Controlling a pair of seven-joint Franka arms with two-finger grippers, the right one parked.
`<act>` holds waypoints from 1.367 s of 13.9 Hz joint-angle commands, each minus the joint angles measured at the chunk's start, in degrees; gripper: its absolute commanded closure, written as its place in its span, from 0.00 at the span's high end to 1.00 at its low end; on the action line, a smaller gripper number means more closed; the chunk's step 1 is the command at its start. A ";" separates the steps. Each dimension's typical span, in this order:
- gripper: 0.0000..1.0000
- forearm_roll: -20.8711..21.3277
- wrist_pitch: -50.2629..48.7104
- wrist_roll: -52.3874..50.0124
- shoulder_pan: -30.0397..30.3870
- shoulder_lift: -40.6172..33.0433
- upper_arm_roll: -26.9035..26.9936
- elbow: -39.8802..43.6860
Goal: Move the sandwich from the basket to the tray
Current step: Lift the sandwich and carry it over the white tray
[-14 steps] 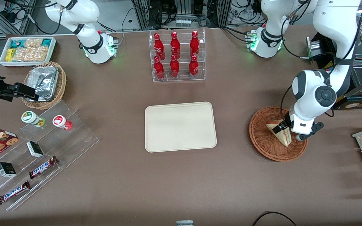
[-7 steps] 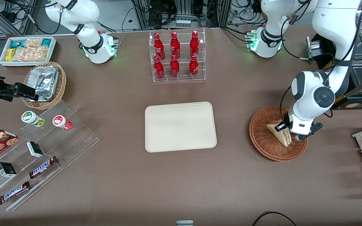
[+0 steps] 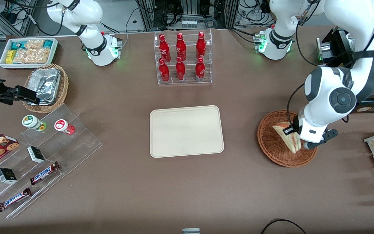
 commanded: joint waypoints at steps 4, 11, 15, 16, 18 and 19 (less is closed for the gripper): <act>0.18 0.77 -4.68 -6.27 -13.70 2.41 0.31 9.29; 0.18 0.68 -3.98 -10.77 -28.22 16.99 0.31 21.25; 0.18 0.51 0.22 -10.94 -32.09 21.74 0.31 22.40; 0.18 0.51 1.55 -11.99 -33.14 22.88 0.31 22.84; 0.18 0.60 2.61 -12.88 -34.03 24.21 0.31 23.63; 0.18 0.60 2.70 -12.96 -34.21 24.74 0.31 24.07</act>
